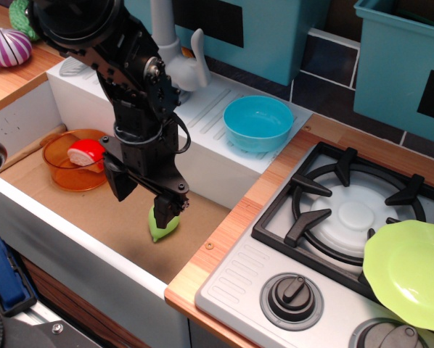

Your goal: Put pear in bowl

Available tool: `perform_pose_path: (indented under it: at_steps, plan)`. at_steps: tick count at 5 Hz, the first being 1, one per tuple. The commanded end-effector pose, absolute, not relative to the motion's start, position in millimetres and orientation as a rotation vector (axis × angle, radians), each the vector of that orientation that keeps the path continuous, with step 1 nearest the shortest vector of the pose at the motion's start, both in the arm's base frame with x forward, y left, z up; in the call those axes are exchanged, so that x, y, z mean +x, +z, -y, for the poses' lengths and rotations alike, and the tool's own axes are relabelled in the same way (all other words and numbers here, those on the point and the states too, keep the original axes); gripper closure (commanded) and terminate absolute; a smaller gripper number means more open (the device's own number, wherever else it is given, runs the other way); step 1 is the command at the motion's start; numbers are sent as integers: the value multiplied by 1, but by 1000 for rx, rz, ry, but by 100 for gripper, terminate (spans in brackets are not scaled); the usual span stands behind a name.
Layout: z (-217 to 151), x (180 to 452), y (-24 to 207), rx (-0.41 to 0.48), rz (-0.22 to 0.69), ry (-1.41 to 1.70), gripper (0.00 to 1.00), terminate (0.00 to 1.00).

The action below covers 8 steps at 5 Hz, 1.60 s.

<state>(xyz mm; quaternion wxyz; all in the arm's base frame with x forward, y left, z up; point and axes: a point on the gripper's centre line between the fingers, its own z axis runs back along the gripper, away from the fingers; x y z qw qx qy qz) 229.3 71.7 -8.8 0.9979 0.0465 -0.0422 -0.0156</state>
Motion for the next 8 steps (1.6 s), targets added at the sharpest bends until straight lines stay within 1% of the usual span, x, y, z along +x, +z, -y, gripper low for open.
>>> perform_pose_path:
  at_steps: [1, 2, 4, 5, 6, 7, 8]
  plan:
    - [-72, 229, -9, 93, 84, -31, 0, 0]
    - [-76, 236, -12, 101, 98, -27, 0, 0]
    - [-76, 242, -31, 98, 147, 3, 0, 0]
    - [-82, 246, -35, 99, 158, -7, 0, 0]
    - [-90, 263, -35, 82, 163, -20, 0, 0]
    - [-91, 270, -38, 65, 167, -17, 0, 0]
    - [-89, 272, -48, 52, 189, -3, 0, 0]
